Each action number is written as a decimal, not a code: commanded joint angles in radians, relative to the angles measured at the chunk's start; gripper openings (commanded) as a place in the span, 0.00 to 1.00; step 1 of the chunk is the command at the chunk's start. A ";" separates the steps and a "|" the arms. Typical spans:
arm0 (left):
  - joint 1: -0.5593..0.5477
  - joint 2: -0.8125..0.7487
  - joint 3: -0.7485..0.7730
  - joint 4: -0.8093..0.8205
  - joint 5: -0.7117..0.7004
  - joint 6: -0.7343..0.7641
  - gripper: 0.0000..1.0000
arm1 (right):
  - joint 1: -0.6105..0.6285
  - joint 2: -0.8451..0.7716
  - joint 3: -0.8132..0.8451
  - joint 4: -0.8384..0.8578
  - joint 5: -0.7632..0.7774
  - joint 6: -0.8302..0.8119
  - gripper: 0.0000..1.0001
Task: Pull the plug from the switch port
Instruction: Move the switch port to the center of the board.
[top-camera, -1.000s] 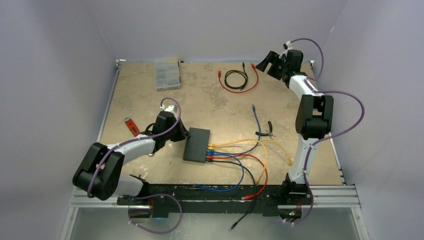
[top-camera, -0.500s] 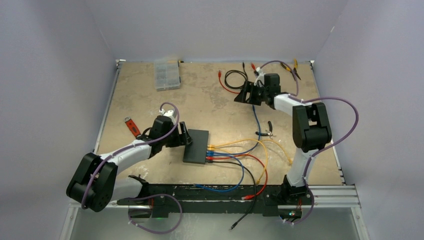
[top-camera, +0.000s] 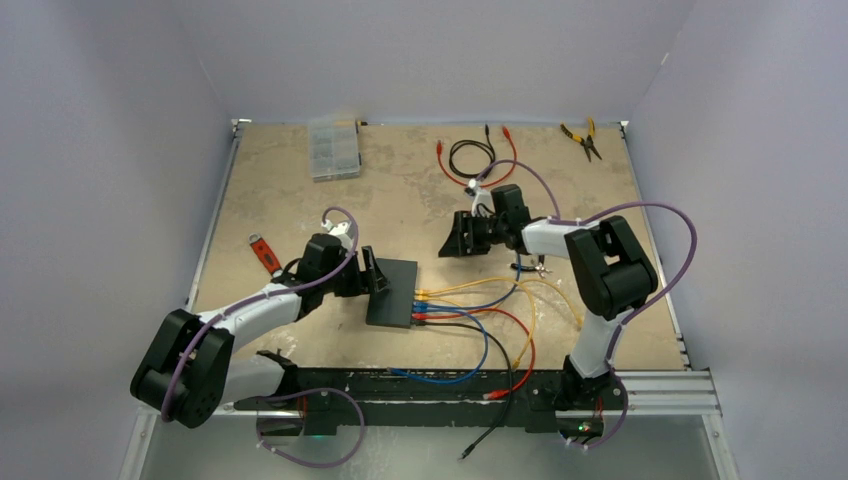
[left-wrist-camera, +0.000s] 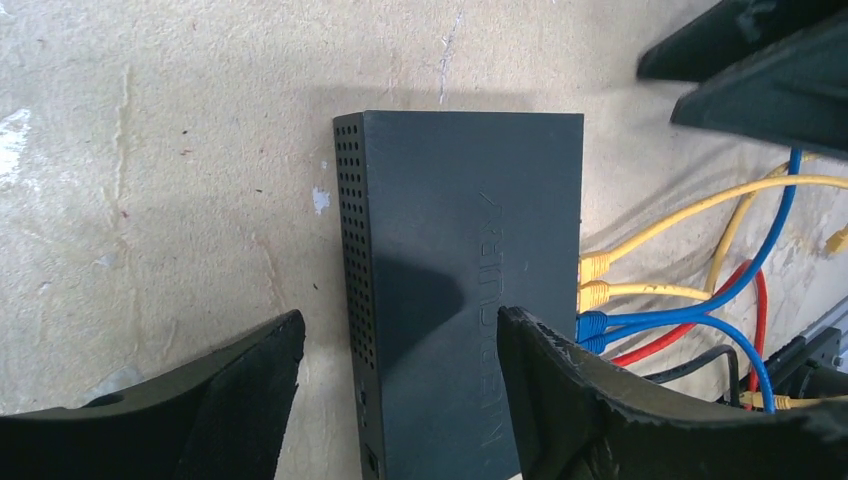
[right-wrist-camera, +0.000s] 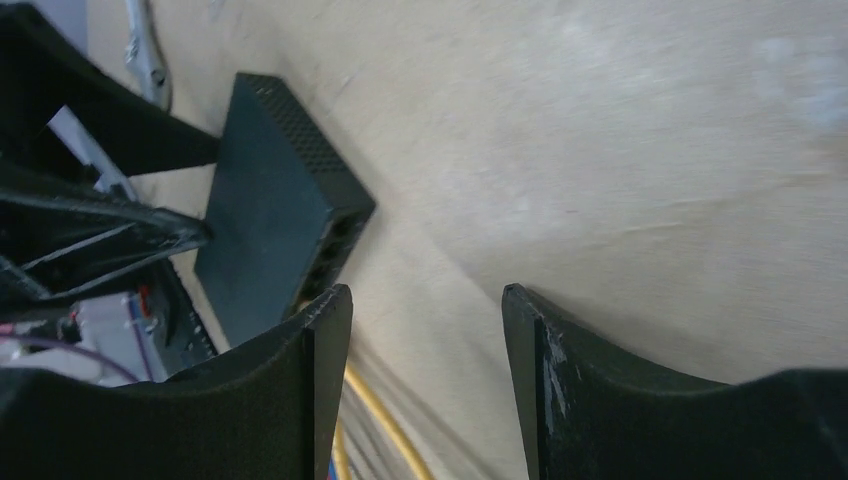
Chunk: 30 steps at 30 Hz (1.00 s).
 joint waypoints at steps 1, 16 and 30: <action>0.005 0.025 -0.017 0.069 0.035 -0.010 0.68 | 0.064 0.005 -0.054 0.086 -0.046 0.065 0.60; 0.005 0.147 0.055 0.050 -0.047 -0.049 0.51 | 0.264 0.142 0.012 0.313 -0.077 0.298 0.37; 0.005 0.275 0.182 0.054 -0.070 -0.068 0.50 | 0.277 0.189 0.075 0.317 -0.025 0.331 0.38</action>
